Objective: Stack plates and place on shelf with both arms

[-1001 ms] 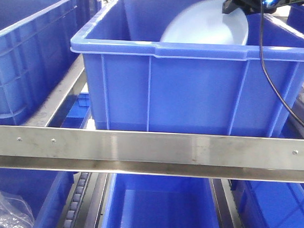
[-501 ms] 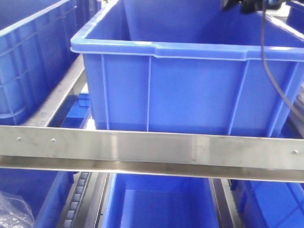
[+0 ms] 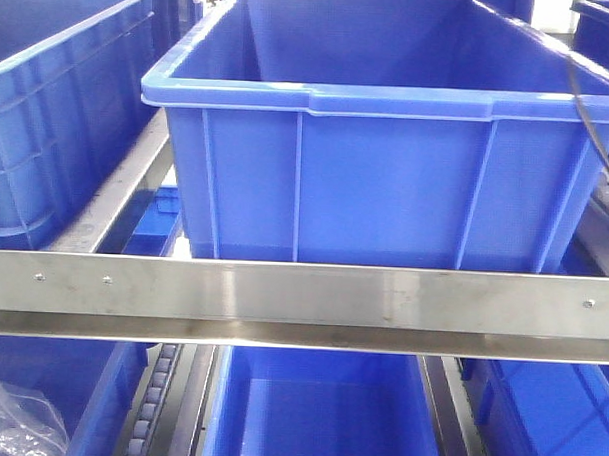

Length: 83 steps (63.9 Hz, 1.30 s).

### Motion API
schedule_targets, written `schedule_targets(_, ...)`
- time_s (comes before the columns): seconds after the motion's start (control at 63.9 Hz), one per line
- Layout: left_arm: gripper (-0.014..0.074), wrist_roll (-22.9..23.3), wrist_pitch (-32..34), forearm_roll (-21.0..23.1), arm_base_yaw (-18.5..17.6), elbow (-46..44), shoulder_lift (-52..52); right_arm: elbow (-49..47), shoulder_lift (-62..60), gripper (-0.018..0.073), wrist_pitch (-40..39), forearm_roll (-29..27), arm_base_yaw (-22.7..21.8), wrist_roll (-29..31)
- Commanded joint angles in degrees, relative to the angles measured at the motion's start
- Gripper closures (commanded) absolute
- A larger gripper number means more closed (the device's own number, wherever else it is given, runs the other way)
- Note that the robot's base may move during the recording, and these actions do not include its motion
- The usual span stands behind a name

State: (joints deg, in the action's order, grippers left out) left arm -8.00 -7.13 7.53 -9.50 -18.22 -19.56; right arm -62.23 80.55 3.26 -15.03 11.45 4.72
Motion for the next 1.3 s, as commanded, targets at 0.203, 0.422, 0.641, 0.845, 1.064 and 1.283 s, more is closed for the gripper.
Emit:
schedule_targets(0.203,0.0514,0.27,5.29,0.49,-0.02,-1.66,-0.34,17.33,-23.47,0.0502,-9.58,0.50,-0.04,0.22)
schedule_targets(0.422,0.0514,0.27,5.29,0.49,-0.02,-1.66,-0.34,26.98,-38.92,0.0502,-7.27,0.50,-0.04,0.22)
schedule_targets(0.641,0.0514,0.27,5.29,0.49,-0.02,-1.66,-0.34,34.30,-54.80,0.0502,2.59,0.50,-0.04,0.22)
schedule_targets(0.845,0.0514,0.27,5.29,0.49,-0.02,-1.66,-0.34,38.69,-64.02,0.0502,3.54,0.50,-0.11,0.22)
schedule_targets(1.064,0.0514,0.27,5.29,0.49,-0.02,-1.66,-0.34,49.91,-68.46,0.0502,-4.83,0.50,-2.47,0.22)
schedule_targets(1.283,0.0514,0.27,5.29,0.49,-0.02,-1.66,-0.34,58.33,-76.26,0.0502,-6.45,0.50,-9.61,0.22)
